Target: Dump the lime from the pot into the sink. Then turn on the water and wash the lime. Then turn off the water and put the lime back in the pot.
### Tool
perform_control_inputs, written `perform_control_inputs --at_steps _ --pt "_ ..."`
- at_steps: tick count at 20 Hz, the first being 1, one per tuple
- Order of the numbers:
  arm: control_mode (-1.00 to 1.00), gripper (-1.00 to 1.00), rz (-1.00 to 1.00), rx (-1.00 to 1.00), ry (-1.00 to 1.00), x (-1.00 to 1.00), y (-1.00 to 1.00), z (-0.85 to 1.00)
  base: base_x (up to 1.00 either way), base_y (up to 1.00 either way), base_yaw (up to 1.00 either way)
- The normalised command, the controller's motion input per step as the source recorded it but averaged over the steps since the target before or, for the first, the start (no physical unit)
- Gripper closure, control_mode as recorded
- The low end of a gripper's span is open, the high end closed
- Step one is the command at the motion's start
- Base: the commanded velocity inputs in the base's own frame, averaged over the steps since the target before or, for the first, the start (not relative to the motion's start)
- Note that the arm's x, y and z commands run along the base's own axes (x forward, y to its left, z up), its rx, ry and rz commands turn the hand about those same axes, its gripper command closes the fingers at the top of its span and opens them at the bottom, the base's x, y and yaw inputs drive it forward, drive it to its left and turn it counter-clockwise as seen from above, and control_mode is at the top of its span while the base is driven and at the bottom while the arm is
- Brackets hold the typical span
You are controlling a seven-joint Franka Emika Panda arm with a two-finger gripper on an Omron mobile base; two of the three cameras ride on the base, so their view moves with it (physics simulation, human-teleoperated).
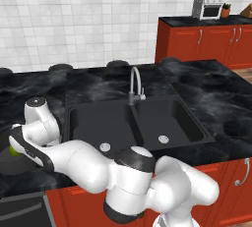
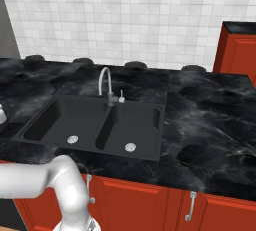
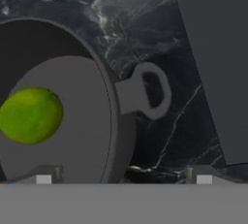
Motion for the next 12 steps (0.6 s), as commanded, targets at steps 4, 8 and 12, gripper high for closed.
perform_control_inputs --at_steps 4,8,12 --pt "-1.0 -1.0 -0.1 0.0 0.09 0.0 0.0 -0.28 0.0 0.0 0.0" --pt "-1.0 -1.0 -0.11 0.0 0.08 0.0 0.0 -0.36 0.0 0.0 0.0" --pt "-1.0 -1.0 -0.09 0.0 0.04 0.0 0.0 -0.36 0.0 0.0 0.0"
